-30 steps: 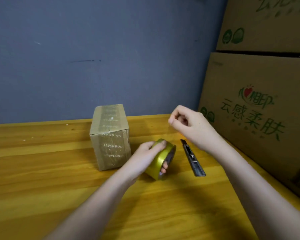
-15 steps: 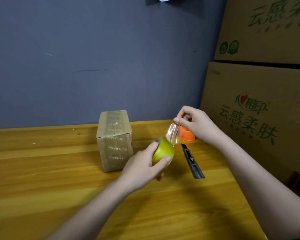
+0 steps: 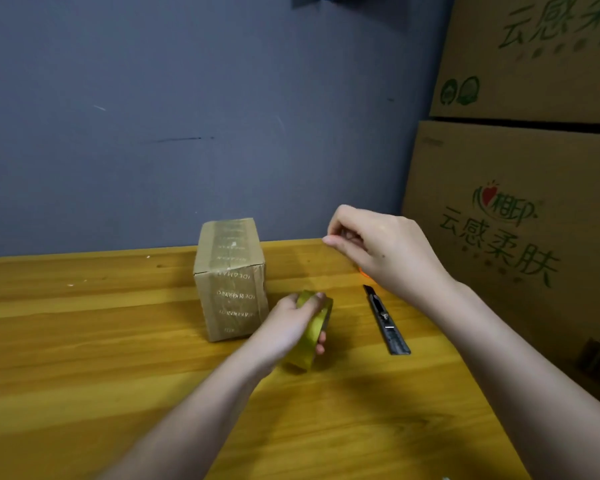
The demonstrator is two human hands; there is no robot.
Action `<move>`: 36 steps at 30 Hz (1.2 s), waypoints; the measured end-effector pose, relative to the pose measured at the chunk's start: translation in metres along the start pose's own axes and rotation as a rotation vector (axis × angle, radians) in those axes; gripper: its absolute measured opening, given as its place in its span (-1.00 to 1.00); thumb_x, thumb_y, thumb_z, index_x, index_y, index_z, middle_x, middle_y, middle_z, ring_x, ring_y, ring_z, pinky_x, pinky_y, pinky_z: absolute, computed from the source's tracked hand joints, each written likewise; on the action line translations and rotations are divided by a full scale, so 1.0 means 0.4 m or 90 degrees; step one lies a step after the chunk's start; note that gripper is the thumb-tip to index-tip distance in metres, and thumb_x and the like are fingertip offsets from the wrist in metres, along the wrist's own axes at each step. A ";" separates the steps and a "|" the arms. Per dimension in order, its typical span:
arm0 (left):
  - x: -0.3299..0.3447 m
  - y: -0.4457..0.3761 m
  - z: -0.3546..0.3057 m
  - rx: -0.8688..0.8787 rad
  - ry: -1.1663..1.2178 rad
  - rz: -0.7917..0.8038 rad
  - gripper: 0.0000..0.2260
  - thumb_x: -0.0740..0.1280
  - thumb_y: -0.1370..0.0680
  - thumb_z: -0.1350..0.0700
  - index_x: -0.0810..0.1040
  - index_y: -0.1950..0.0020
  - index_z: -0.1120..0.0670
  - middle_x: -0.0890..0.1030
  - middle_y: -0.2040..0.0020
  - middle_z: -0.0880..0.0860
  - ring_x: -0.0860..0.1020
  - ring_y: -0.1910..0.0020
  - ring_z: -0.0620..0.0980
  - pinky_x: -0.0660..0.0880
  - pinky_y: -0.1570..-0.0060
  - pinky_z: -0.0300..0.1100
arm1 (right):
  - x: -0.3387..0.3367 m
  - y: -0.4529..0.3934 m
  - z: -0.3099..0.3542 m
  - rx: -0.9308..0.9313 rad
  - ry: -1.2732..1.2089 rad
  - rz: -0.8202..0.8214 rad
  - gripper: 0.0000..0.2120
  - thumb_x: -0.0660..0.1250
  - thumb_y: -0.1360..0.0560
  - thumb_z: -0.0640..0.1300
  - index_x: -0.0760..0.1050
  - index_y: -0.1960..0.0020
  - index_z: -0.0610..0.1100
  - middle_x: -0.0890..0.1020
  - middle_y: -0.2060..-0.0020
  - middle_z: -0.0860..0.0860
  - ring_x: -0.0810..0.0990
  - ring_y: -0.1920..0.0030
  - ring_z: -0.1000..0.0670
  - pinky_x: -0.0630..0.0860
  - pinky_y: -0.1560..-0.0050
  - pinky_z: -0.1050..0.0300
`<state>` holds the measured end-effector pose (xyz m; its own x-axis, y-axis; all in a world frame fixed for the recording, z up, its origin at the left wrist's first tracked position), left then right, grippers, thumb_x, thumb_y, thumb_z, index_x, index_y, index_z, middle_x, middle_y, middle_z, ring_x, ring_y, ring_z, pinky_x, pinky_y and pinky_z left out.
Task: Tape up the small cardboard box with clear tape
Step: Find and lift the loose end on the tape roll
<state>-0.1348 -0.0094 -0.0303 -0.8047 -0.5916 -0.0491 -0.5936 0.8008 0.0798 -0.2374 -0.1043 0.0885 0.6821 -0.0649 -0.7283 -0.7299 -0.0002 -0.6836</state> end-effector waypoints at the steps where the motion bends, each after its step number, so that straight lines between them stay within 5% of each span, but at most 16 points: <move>1: 0.005 0.005 -0.001 -0.016 0.033 0.005 -0.74 0.23 -0.58 -0.04 0.43 0.02 0.17 0.55 0.49 0.09 0.52 0.56 0.03 0.49 0.45 -0.21 | 0.001 -0.006 0.001 -0.003 -0.002 -0.003 -0.81 0.21 -0.53 0.10 0.46 0.08 -0.01 0.45 0.31 0.19 0.51 0.29 0.07 0.46 0.35 0.13; 5: 0.037 0.019 0.014 -0.079 0.121 -0.003 -0.63 0.27 -0.56 -0.06 0.35 -0.21 0.17 0.62 0.41 0.14 0.61 0.43 0.08 0.59 0.36 -0.14 | 0.002 -0.049 -0.030 0.008 -0.028 0.045 -0.83 0.28 -0.49 0.14 0.48 0.13 0.05 0.45 0.34 0.14 0.40 0.32 0.12 0.30 0.35 0.25; 8: 0.046 0.032 0.017 -0.109 0.092 -0.031 -0.11 0.34 -0.39 -0.33 0.07 -0.50 0.14 0.54 -0.26 0.20 0.52 -0.24 0.17 0.42 -0.26 0.03 | 0.004 -0.080 -0.034 -0.013 -0.033 0.105 -0.83 0.30 -0.48 0.15 0.46 0.15 0.06 0.42 0.40 0.14 0.41 0.34 0.14 0.32 0.33 0.20; 10: 0.033 0.051 -0.006 -0.110 -0.134 -0.051 -0.22 0.18 -0.46 -0.35 0.12 -0.48 0.13 0.33 -0.45 0.11 0.32 -0.41 0.12 0.30 -0.30 -0.05 | 0.004 -0.092 -0.034 -0.016 -0.038 0.127 -0.84 0.31 -0.48 0.14 0.45 0.15 0.06 0.39 0.40 0.15 0.39 0.35 0.16 0.32 0.31 0.19; 12: 0.001 0.070 -0.036 -0.049 -0.482 -0.124 -0.42 0.03 -0.50 -0.37 0.37 -0.22 0.07 0.53 -0.24 0.12 0.49 -0.21 0.16 0.42 -0.07 -0.07 | 0.005 -0.095 -0.040 -0.020 -0.035 0.127 -0.84 0.31 -0.48 0.13 0.45 0.16 0.07 0.40 0.34 0.15 0.39 0.31 0.15 0.31 0.28 0.21; 14: -0.021 0.095 -0.086 0.057 -0.659 -0.212 -0.48 -0.01 -0.47 -0.40 0.41 0.01 0.01 0.62 0.05 0.06 0.58 0.00 0.15 0.49 0.06 -0.05 | 0.007 -0.092 -0.045 -0.019 -0.043 0.115 -0.84 0.32 -0.47 0.14 0.47 0.16 0.06 0.40 0.27 0.14 0.40 0.27 0.12 0.31 0.28 0.21; 17: -0.049 0.092 -0.139 0.250 -0.525 -0.291 -0.69 0.22 -0.48 -0.27 0.38 0.05 -0.04 0.58 0.12 -0.05 0.58 0.11 0.00 0.53 0.09 -0.05 | 0.009 -0.090 -0.043 -0.007 -0.067 0.111 -0.82 0.32 -0.46 0.14 0.51 0.15 0.04 0.42 0.16 0.10 0.47 0.21 0.06 0.42 0.26 0.14; 20: -0.065 0.055 -0.170 0.370 -0.290 -0.230 -0.76 0.41 -0.44 -0.06 0.44 0.00 -0.04 0.57 0.04 -0.02 0.59 0.08 -0.09 0.56 0.03 -0.06 | 0.004 -0.092 -0.036 -0.028 -0.056 0.111 -0.81 0.30 -0.47 0.14 0.50 0.12 0.03 0.48 0.14 0.12 0.47 0.20 0.10 0.48 0.23 0.10; 23: -0.066 0.033 -0.191 0.365 -0.209 -0.169 -0.83 0.45 -0.44 0.11 0.50 0.05 -0.02 0.60 0.11 -0.02 0.61 0.20 -0.11 0.53 0.11 -0.24 | 0.004 -0.092 -0.031 -0.045 -0.046 0.116 -0.81 0.29 -0.48 0.14 0.51 0.09 0.02 0.52 0.19 0.14 0.44 0.21 0.14 0.51 0.22 0.08; 26: -0.063 0.027 -0.208 0.366 -0.177 -0.126 -0.84 0.42 -0.46 0.20 0.51 0.16 -0.04 0.60 0.21 -0.05 0.64 0.30 -0.08 0.54 0.15 -0.18 | 0.006 -0.092 -0.034 -0.040 -0.056 0.116 -0.85 0.30 -0.48 0.12 0.51 0.09 0.05 0.54 0.21 0.14 0.46 0.21 0.13 0.53 0.20 0.05; 36: -0.077 0.013 -0.220 0.343 -0.176 -0.114 -0.84 0.38 -0.50 0.20 0.53 0.23 -0.02 0.60 0.19 -0.04 0.68 0.34 -0.08 0.55 0.28 -0.18 | 0.017 -0.084 -0.048 -0.012 -0.133 0.112 -0.82 0.31 -0.43 0.15 0.53 0.05 0.09 0.54 0.23 0.14 0.51 0.21 0.11 0.55 0.18 0.00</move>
<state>-0.1124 0.0047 0.0591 -0.6214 -0.7331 -0.2766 -0.5820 0.6682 -0.4634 -0.2093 -0.1238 0.1075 0.5379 0.1419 -0.8310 -0.8371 -0.0263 -0.5464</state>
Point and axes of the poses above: each hand's wrist, its own y-axis away from the middle knuckle, its own x-axis out of the palm, z = x × y, the point moved 2 cm from there along -y, towards the middle knuckle
